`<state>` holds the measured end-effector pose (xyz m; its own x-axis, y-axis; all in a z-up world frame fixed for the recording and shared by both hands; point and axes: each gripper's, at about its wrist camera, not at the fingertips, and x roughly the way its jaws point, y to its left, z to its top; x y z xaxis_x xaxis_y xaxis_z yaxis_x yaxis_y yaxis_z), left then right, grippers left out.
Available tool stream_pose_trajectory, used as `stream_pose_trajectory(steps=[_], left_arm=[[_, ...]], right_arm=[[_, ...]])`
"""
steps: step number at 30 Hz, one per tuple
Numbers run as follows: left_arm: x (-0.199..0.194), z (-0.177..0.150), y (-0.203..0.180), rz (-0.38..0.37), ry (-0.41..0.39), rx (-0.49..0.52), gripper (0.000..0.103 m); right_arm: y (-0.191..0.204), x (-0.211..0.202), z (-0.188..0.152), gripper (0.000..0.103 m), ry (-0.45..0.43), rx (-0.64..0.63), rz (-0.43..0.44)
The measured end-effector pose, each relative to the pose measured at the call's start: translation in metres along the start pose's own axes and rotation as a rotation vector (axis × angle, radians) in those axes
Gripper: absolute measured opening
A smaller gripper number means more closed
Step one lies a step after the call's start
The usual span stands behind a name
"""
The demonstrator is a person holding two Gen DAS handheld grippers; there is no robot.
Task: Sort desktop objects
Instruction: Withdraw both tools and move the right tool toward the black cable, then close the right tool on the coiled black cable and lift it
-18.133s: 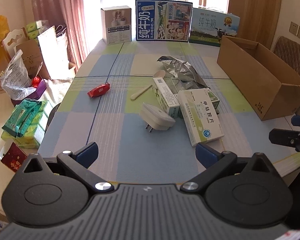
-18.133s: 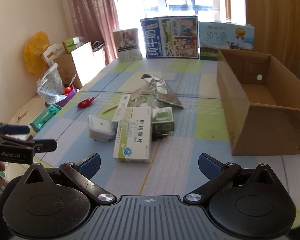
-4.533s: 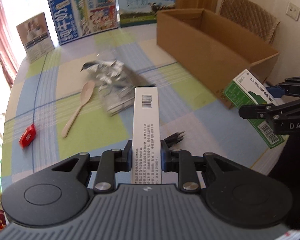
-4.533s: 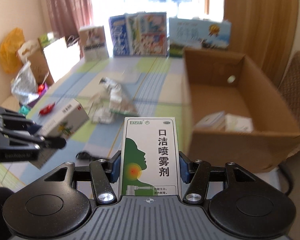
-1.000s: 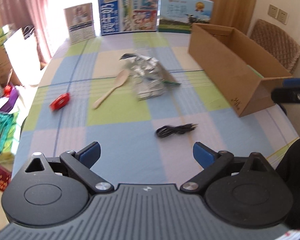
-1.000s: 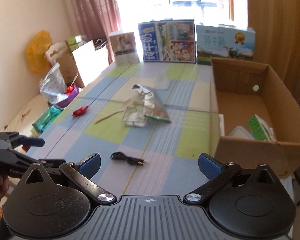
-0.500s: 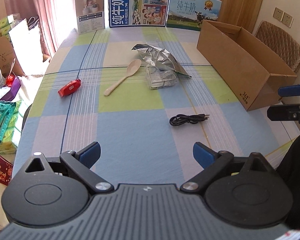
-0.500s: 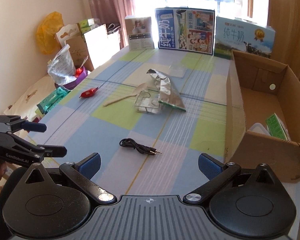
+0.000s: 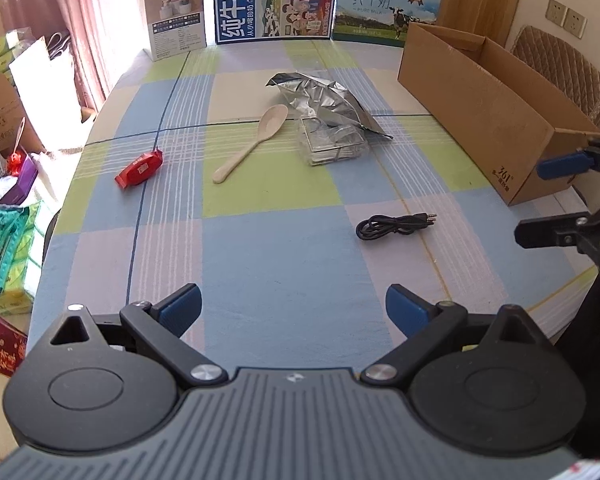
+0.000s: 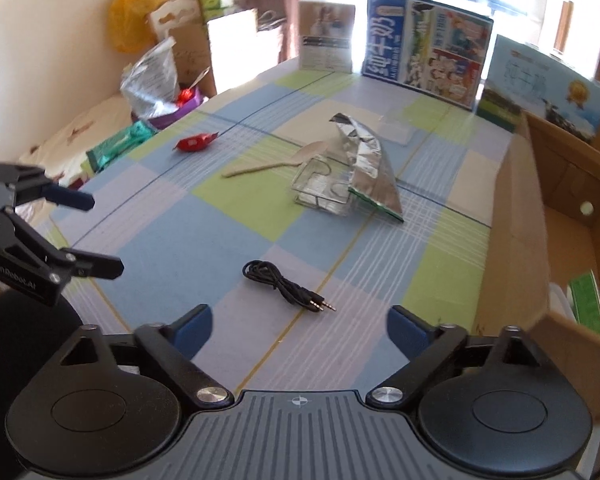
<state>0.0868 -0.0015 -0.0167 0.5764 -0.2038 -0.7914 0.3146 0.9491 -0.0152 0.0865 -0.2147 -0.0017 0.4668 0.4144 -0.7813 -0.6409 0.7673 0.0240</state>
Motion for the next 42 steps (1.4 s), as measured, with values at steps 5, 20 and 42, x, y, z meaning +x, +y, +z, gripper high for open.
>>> stream_pose_trajectory(steps=[5,20,42], left_arm=[[0.008,0.002,0.012,-0.004,0.003,0.031,0.097],[0.051,0.01,0.039,-0.032,0.032,0.088,0.097],[0.074,0.012,0.051,-0.071,0.033,0.137,0.096]], right_arm=[[0.006,0.028,0.007,0.072,0.033,-0.158,0.047],[0.007,0.121,0.016,0.035,0.169,-0.477,0.127],[0.026,0.129,0.046,0.01,0.131,-0.217,0.186]])
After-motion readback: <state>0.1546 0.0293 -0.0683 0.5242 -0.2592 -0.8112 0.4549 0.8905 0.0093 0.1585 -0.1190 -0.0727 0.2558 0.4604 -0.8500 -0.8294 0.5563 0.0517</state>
